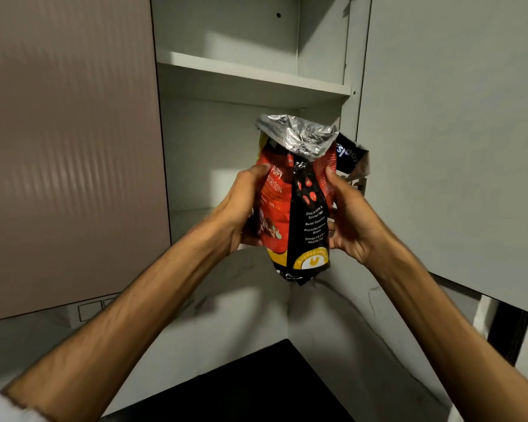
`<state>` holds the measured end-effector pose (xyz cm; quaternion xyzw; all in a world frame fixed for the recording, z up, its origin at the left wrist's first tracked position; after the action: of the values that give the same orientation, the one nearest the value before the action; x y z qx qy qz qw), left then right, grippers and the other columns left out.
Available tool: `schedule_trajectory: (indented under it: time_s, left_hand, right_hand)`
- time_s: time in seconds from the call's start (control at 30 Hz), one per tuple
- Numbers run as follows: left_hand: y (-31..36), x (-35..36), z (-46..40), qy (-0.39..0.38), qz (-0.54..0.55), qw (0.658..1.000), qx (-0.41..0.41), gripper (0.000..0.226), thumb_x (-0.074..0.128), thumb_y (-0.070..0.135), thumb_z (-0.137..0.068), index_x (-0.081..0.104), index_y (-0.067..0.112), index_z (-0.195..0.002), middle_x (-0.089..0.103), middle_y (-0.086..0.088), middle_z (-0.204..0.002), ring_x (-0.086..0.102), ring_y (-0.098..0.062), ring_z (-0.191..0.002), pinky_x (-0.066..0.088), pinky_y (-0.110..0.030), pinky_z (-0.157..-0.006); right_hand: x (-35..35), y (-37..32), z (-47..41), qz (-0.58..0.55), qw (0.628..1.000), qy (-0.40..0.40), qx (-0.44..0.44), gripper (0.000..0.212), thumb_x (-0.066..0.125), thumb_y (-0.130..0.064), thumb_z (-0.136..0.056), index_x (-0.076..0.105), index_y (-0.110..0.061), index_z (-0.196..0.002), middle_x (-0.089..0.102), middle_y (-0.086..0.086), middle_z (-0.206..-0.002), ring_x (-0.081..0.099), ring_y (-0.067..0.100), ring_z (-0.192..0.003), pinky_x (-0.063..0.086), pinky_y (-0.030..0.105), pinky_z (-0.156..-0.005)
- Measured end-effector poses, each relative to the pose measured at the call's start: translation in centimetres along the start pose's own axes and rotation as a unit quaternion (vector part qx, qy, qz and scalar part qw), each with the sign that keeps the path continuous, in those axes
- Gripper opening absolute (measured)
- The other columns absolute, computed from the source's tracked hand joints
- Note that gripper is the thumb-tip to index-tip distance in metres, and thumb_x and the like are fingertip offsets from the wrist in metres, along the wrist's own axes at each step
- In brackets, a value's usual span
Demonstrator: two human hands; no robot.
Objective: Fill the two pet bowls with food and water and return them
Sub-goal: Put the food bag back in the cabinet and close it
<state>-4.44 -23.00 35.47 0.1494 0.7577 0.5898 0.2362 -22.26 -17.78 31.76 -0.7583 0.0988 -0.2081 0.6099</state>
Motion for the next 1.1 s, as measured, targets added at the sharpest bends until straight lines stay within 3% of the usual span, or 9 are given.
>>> schedule_trajectory:
  time_s: [0.13,0.33,0.5,0.6,0.7,0.83,0.9,1.0,1.1]
  left_hand:
    - [0.7,-0.4,-1.7,0.014,0.011,1.0,-0.003,0.046,0.034,0.054,-0.104,0.061,0.024,-0.082,0.068,0.003,-0.049,0.067,-0.011,-0.041,0.048,-0.029,-0.058]
    - [0.6,-0.6,-5.0,0.023,0.029,0.999,-0.023,0.051,0.033,0.052,-0.105,0.059,0.019,-0.077,0.067,0.001,-0.047,0.066,-0.014,-0.039,0.051,-0.026,-0.048]
    - [-0.2,-1.4,-8.5,0.046,0.035,0.997,-0.055,0.047,0.04,0.057,-0.1,0.059,0.018,-0.082,0.069,-0.003,-0.051,0.069,-0.03,-0.078,0.051,-0.036,-0.061]
    - [-0.9,-1.8,-10.8,0.061,0.05,0.994,-0.07,0.047,0.042,0.056,-0.098,0.06,0.015,-0.084,0.07,-0.005,-0.053,0.068,-0.032,-0.085,0.054,-0.042,-0.069]
    - [-1.1,-2.4,-12.8,0.069,0.056,0.993,-0.075,0.047,0.042,0.055,-0.097,0.061,0.014,-0.084,0.071,-0.005,-0.054,0.069,-0.031,-0.085,0.056,-0.044,-0.076]
    - [-1.2,-3.6,-15.6,0.09,0.064,0.991,-0.076,0.049,0.041,0.056,-0.094,0.062,0.015,-0.078,0.069,-0.004,-0.054,0.068,-0.029,-0.083,0.056,-0.044,-0.081]
    - [-1.3,-4.1,-16.7,0.095,0.065,0.99,-0.076,0.051,0.04,0.057,-0.094,0.063,0.015,-0.079,0.069,-0.004,-0.054,0.068,-0.028,-0.081,0.055,-0.041,-0.077]
    - [-1.9,-4.8,-18.1,0.102,0.061,0.99,-0.074,0.054,0.036,0.057,-0.096,0.064,0.015,-0.077,0.07,-0.005,-0.055,0.068,-0.026,-0.077,0.055,-0.039,-0.075]
    - [-2.7,-4.8,-19.1,0.094,0.078,0.99,-0.072,0.056,0.032,0.053,-0.1,0.065,0.013,-0.08,0.073,-0.008,-0.059,0.074,-0.025,-0.059,0.059,-0.035,-0.062]
  right_hand:
    - [0.3,-0.5,-2.7,0.017,1.0,0.004,0.009,0.055,0.059,-0.076,-0.088,0.075,-0.027,-0.109,0.072,0.012,-0.127,0.067,0.032,-0.121,0.052,0.063,-0.099]
    - [0.9,-0.3,-6.9,-0.003,1.0,-0.01,0.023,0.052,0.062,-0.071,-0.088,0.072,-0.027,-0.115,0.074,0.007,-0.116,0.07,0.028,-0.109,0.059,0.055,-0.087]
    - [1.3,-0.1,-10.5,0.009,0.999,-0.023,0.031,0.056,0.062,-0.074,-0.087,0.07,-0.028,-0.118,0.072,0.007,-0.116,0.068,0.029,-0.109,0.057,0.054,-0.087]
    - [1.8,0.1,-12.6,0.016,0.999,-0.031,0.036,0.054,0.06,-0.073,-0.089,0.07,-0.028,-0.117,0.072,0.005,-0.114,0.068,0.027,-0.109,0.056,0.05,-0.083]
    - [2.5,0.2,-14.6,0.015,0.998,-0.042,0.039,0.053,0.058,-0.072,-0.09,0.069,-0.027,-0.117,0.07,0.004,-0.11,0.067,0.024,-0.104,0.056,0.049,-0.083]
    - [3.9,0.1,-17.3,0.016,0.997,-0.065,0.037,0.044,0.055,-0.071,-0.093,0.066,-0.03,-0.101,0.064,-0.002,-0.096,0.062,0.013,-0.07,0.054,0.03,-0.05]
    - [4.4,0.2,-18.7,0.021,0.997,-0.065,0.037,0.042,0.054,-0.073,-0.093,0.062,-0.032,-0.097,0.063,-0.002,-0.096,0.059,0.014,-0.074,0.052,0.029,-0.049]
    - [5.2,0.9,-20.7,0.02,0.996,-0.074,0.04,0.042,0.053,-0.073,-0.094,0.058,-0.032,-0.09,0.061,-0.004,-0.085,0.058,0.006,-0.047,0.046,0.023,-0.04]
    - [5.9,2.0,-22.6,0.023,0.995,-0.081,0.045,0.042,0.053,-0.073,-0.093,0.06,-0.032,-0.088,0.063,-0.003,-0.084,0.063,0.008,-0.052,0.054,0.033,-0.055]
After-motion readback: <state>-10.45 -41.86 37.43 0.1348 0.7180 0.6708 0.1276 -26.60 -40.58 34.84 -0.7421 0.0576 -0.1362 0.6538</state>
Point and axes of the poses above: each hand's wrist, its own z-axis away from the middle knuckle, its own x-axis out of the palm, y = z × x, the point moved 9 cm from there along -z, towards the middle knuckle
